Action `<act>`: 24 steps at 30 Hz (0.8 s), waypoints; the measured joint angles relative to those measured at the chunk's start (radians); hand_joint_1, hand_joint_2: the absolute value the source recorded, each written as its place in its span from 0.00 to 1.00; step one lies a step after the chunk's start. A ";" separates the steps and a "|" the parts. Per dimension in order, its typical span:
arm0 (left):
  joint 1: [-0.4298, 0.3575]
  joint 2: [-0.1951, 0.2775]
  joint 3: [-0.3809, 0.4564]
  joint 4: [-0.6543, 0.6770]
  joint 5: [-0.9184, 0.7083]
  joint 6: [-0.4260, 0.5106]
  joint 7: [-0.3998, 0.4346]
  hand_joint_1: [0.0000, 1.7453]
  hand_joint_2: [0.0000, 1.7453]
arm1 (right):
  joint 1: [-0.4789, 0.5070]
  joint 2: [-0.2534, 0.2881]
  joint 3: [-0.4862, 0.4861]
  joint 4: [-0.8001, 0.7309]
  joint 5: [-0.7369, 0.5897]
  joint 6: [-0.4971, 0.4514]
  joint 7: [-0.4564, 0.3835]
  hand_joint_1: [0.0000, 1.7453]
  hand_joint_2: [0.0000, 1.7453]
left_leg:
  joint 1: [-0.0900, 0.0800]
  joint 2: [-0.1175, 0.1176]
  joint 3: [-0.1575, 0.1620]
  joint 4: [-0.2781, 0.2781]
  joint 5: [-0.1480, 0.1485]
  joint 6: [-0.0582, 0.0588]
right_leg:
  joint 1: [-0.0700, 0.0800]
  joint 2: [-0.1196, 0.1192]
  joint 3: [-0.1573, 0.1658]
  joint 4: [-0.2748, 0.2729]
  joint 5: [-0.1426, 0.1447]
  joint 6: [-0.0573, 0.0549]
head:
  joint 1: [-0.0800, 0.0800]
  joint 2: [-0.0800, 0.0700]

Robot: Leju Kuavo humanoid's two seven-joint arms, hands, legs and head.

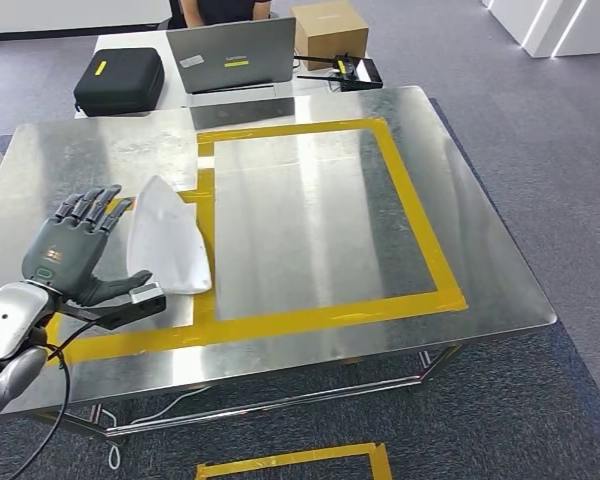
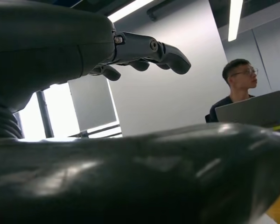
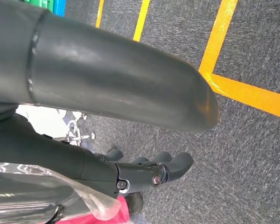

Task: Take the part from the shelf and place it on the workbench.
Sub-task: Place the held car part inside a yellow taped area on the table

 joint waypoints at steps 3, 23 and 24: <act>0.000 0.000 0.004 0.000 -0.002 0.004 0.000 0.00 0.00 | 0.001 0.000 0.000 0.000 0.014 0.000 -0.005 0.00 0.00 | 0.000 0.000 0.000 0.000 0.000 0.000 | 0.000 0.000 0.000 0.000 0.000 0.000 | 0.000 0.000; -0.001 -0.003 0.024 -0.002 -0.007 0.009 0.002 0.00 0.00 | -0.007 0.000 -0.003 -0.001 0.063 -0.003 -0.034 0.00 0.00 | -0.002 -0.005 0.010 -0.017 0.005 0.029 | -0.010 0.017 -0.014 0.031 -0.026 0.022 | 0.001 0.000; -0.001 -0.004 0.024 -0.002 -0.007 0.010 0.002 0.00 0.00 | -0.008 0.000 -0.004 -0.001 0.063 -0.003 -0.034 0.00 0.00 | 0.001 -0.007 0.013 -0.021 0.007 0.033 | -0.010 0.031 -0.040 0.081 -0.052 0.023 | 0.003 0.000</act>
